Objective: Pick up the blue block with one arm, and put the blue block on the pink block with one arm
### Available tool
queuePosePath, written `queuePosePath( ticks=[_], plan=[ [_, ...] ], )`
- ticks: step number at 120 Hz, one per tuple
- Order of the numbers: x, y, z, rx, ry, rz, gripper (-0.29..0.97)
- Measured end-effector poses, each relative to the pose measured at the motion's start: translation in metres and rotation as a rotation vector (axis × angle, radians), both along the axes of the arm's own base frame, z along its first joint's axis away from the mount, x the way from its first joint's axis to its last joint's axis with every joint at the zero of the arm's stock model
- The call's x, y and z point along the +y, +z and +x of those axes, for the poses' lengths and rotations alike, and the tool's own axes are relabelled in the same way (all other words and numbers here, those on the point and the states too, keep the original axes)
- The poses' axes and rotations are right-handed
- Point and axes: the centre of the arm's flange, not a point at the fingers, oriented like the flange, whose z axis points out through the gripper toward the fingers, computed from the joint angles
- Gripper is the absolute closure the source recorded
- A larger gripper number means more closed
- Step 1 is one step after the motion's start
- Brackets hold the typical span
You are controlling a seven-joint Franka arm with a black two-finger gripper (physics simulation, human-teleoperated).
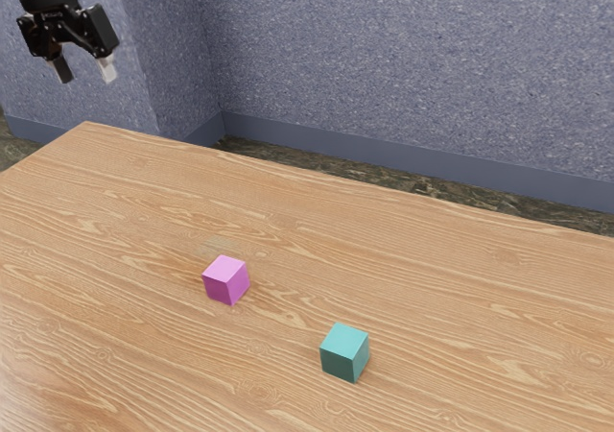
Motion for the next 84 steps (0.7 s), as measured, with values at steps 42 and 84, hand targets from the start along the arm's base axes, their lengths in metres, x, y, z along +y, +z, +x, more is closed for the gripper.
queuePosePath(
  ticks=[42,84],
  plan=[
    [-0.178,-0.199,0.081,0.202,-0.236,0.037,0.04],
    [-0.343,-0.340,0.035,0.153,-0.320,0.047,0.05]
  ],
)
